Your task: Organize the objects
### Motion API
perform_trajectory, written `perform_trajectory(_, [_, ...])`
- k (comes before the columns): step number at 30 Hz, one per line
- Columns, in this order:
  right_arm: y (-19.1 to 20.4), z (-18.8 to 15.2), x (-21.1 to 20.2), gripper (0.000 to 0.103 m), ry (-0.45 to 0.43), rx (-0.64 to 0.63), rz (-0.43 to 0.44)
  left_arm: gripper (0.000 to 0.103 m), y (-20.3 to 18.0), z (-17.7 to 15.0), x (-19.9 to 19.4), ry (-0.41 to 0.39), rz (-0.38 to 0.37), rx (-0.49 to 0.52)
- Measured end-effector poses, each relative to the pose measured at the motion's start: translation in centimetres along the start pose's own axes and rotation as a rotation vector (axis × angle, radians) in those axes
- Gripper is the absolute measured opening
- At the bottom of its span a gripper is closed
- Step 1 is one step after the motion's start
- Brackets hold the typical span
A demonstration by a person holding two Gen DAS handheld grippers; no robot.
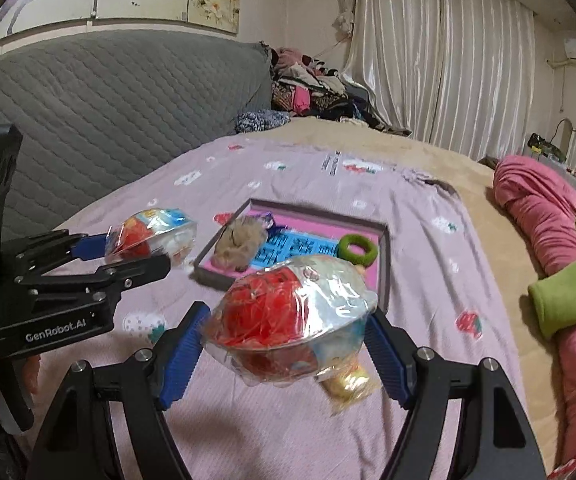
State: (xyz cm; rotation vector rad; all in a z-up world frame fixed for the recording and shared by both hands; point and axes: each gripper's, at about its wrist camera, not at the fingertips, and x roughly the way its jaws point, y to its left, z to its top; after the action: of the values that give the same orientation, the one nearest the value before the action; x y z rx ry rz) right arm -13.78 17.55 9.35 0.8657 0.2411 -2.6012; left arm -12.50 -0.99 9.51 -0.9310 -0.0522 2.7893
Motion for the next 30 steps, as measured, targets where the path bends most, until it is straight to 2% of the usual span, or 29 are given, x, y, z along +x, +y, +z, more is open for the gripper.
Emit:
perform_trajectory(17, [-2.7, 6.6, 0.7, 0.076, -0.057, -0.011, -0.015, 0.053, -0.6, 6.3, 1.1, -0.042, 0.014, 0.026])
perform_trajectory(30, [-4.6, 8.5, 3.2, 0.076, -0.059, -0.007, -0.012, 0.053, -0.9, 9.6, 4.9, -0.034, 0.017, 0.049])
